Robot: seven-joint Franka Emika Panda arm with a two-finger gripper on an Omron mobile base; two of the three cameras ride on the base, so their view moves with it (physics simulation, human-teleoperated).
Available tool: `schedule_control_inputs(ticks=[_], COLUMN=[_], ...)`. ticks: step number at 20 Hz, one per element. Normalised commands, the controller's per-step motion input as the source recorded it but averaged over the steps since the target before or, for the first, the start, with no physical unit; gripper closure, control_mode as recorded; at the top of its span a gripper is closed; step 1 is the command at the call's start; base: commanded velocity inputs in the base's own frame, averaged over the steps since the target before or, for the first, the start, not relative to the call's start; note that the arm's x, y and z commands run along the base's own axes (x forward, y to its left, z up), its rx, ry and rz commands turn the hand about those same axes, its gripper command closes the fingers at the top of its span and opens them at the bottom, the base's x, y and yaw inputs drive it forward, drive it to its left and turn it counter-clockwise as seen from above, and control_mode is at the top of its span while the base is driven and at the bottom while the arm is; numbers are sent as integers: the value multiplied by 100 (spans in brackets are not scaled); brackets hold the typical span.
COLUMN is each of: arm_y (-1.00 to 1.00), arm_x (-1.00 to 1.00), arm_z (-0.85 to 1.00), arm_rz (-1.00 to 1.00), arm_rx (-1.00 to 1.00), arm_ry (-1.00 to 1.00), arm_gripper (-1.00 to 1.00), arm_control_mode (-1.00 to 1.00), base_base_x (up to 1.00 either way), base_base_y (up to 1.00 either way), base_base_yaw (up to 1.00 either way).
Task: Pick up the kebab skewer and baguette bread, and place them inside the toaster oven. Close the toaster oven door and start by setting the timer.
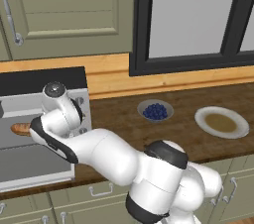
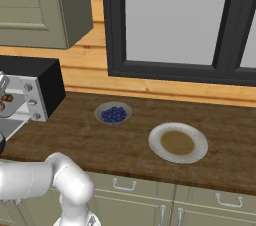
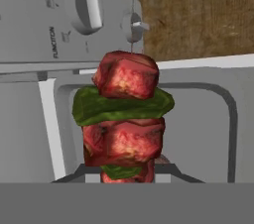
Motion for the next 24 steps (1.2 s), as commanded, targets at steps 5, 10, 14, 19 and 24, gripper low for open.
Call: schedule_control_inputs(ticks=[5, 10, 14, 19, 24], arm_y=[23, 26, 16, 20, 19], arm_x=[6, 19, 14, 13, 0], arm_z=[-13, -23, -40, -28, -5], arm_rz=[-10, -10, -11, -11, -11], arm_rx=[1, 0, 0, 0, 2], arm_ry=[6, 4, 6, 2, 0], arm_gripper=[100, 100, 100, -100, -100], arm_control_mode=[-100, -100, -100, -100, -100], base_base_x=[0, 0, 0, 0, 0], base_base_y=[0, 0, 0, 0, 0], base_base_yaw=[0, 0, 0, 0, 0])
